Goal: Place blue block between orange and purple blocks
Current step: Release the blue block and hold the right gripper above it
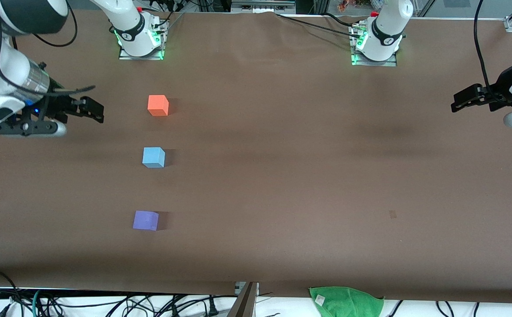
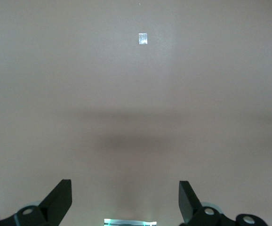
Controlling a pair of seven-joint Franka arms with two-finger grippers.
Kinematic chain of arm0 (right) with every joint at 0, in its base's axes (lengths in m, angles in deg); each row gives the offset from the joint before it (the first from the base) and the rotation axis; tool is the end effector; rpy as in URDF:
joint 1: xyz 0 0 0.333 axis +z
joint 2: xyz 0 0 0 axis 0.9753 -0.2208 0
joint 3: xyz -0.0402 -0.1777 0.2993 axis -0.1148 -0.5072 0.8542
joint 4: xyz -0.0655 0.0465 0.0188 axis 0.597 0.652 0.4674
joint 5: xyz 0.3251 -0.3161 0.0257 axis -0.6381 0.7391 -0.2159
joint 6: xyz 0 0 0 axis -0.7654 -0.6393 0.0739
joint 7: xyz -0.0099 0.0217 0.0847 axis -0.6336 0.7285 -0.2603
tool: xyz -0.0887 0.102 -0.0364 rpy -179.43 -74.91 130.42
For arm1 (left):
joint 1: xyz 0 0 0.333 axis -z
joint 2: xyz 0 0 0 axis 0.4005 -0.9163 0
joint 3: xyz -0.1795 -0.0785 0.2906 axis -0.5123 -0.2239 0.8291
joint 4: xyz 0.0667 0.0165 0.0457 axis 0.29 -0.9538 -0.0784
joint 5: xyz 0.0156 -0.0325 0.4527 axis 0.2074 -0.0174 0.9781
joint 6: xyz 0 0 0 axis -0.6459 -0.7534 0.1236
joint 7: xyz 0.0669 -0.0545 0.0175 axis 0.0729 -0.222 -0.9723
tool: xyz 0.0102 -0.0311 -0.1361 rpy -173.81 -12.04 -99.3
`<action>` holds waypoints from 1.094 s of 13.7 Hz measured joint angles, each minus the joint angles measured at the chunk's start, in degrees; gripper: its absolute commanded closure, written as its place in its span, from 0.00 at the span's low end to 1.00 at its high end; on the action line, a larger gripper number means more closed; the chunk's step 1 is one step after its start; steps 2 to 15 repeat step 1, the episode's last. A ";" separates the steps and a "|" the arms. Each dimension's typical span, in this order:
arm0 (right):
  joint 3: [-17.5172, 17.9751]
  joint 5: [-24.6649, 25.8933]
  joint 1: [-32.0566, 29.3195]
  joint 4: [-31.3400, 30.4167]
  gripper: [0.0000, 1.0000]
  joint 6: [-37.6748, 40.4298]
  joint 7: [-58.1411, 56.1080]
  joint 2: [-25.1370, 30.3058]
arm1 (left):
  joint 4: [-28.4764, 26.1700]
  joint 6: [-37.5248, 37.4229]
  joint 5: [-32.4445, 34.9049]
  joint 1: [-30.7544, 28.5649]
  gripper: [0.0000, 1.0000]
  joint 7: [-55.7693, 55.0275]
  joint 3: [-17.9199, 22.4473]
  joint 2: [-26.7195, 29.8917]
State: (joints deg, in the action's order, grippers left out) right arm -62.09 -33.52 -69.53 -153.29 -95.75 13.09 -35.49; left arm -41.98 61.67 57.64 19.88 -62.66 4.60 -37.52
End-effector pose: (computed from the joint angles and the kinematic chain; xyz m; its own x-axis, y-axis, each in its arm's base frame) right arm 0.6312 0.1078 0.5627 0.9981 0.0127 -0.0606 0.0125 -0.9999 -0.0031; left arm 0.6202 0.0015 0.6071 0.9889 0.0703 -0.1309 0.0724 -0.9973 0.0109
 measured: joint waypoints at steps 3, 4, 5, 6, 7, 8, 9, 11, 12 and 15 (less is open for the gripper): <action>-0.17 0.03 -0.10 0.00 0.00 -0.22 0.00 -0.03 | 0.00 0.00 0.00 0.00 0.00 0.00 0.00 0.00; -0.17 0.03 -0.10 0.00 0.00 -0.22 0.00 -0.03 | 0.00 0.00 0.00 0.00 0.00 0.00 0.00 0.00; -0.17 0.03 -0.10 0.00 0.00 -0.22 0.00 -0.03 | 0.00 0.00 0.00 0.00 0.00 0.00 0.00 0.00; -0.17 0.03 -0.10 0.00 0.00 -0.22 0.00 -0.03 | 0.00 0.00 0.00 0.00 0.00 0.00 0.00 0.00; -0.17 0.03 -0.10 0.00 0.00 -0.22 0.00 -0.03 | 0.00 0.00 0.00 0.00 0.00 0.00 0.00 0.00; -0.17 0.03 -0.10 0.00 0.00 -0.22 0.00 -0.03 | 0.00 0.00 0.00 0.00 0.00 0.00 0.00 0.00; -0.17 0.03 -0.10 0.00 0.00 -0.22 0.00 -0.03 | 0.00 0.00 0.00 0.00 0.00 0.00 0.00 0.00; -0.17 0.03 -0.10 0.00 0.00 -0.22 0.00 -0.03 | 0.00 0.00 0.00 0.00 0.00 0.00 0.00 0.00; -0.17 0.03 -0.10 0.00 0.00 -0.22 0.00 -0.03 | 0.00 0.00 0.00 0.00 0.00 0.00 0.00 0.00; -0.17 0.03 -0.10 0.00 0.00 -0.22 0.00 -0.03 | 0.00 0.00 0.00 0.00 0.00 0.00 0.00 0.00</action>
